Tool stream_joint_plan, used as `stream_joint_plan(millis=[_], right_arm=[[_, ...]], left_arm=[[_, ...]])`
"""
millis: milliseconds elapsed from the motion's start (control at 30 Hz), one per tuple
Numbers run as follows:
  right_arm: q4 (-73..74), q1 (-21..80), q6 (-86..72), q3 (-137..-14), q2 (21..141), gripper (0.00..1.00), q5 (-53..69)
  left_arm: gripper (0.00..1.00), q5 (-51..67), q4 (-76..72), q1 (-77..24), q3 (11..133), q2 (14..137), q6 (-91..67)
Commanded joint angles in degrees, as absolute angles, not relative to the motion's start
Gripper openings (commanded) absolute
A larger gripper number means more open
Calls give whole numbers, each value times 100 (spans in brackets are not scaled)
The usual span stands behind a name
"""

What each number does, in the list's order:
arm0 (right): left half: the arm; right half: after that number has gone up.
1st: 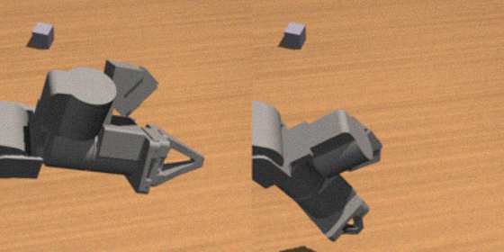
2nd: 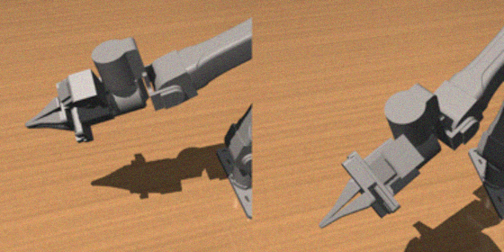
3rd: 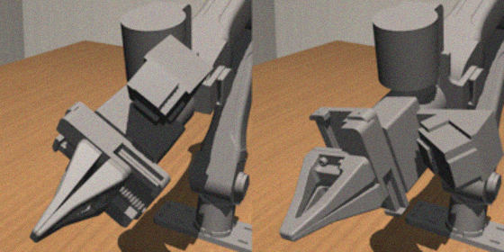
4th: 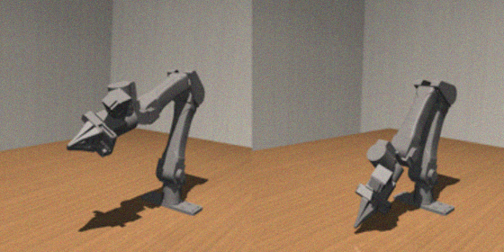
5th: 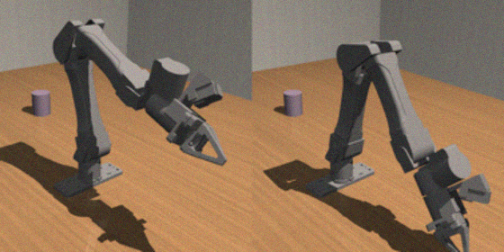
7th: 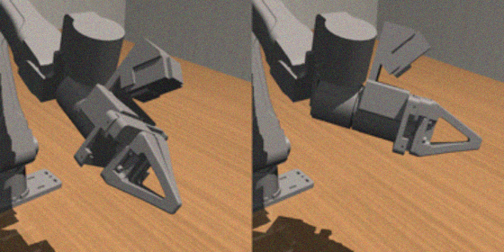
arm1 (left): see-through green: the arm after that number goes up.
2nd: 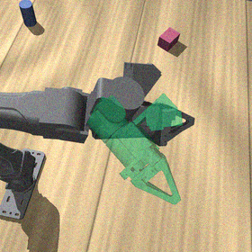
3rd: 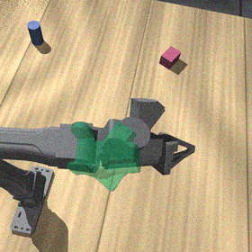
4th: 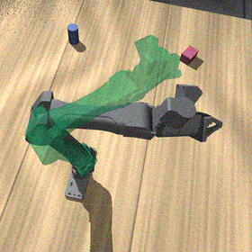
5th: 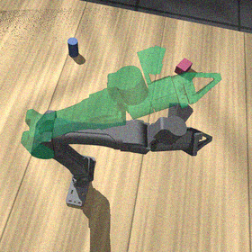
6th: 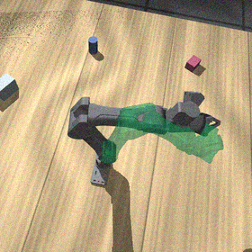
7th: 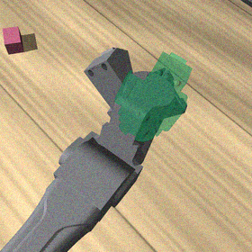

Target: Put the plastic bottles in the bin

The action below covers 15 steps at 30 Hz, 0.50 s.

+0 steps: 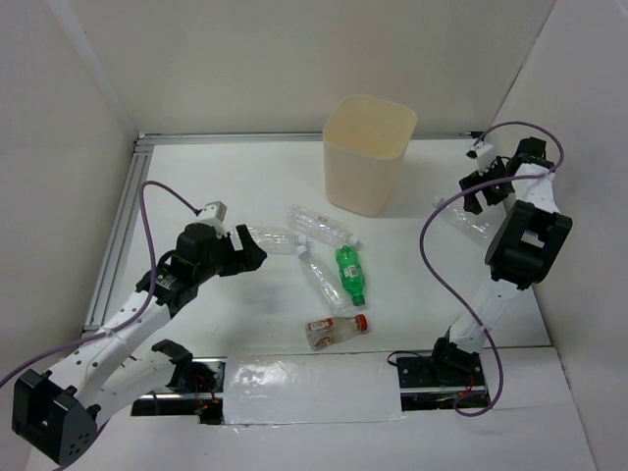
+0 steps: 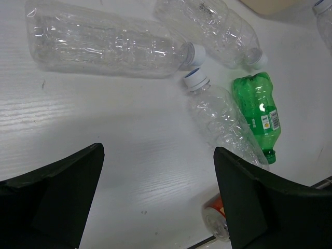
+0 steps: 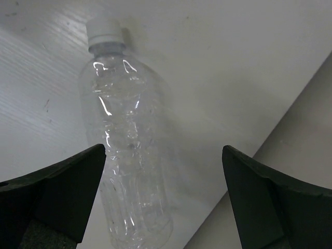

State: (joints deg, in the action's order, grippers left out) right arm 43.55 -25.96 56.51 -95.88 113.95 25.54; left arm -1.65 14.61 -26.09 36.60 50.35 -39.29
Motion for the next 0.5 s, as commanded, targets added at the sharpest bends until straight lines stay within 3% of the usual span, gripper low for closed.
stream_joint_plan(millis=[0,167,333,467], right_arm=[[4940,-2637,6125,-9896,11566,100,2751],[5545,-2576,6819,-9958,11839,99,2751],[5283,-2470,6952,-9133,11970,94,2365],[5133,-2417,6952,-8815,12103,84,2241]], left_arm=[[100,-229,1406,-2637,3639,5027,-3973],[100,-229,1406,-2637,3744,5159,-3911],[100,-229,1406,-2637,3691,5159,-3911],[100,-281,1406,-2689,3691,5212,-3911]])
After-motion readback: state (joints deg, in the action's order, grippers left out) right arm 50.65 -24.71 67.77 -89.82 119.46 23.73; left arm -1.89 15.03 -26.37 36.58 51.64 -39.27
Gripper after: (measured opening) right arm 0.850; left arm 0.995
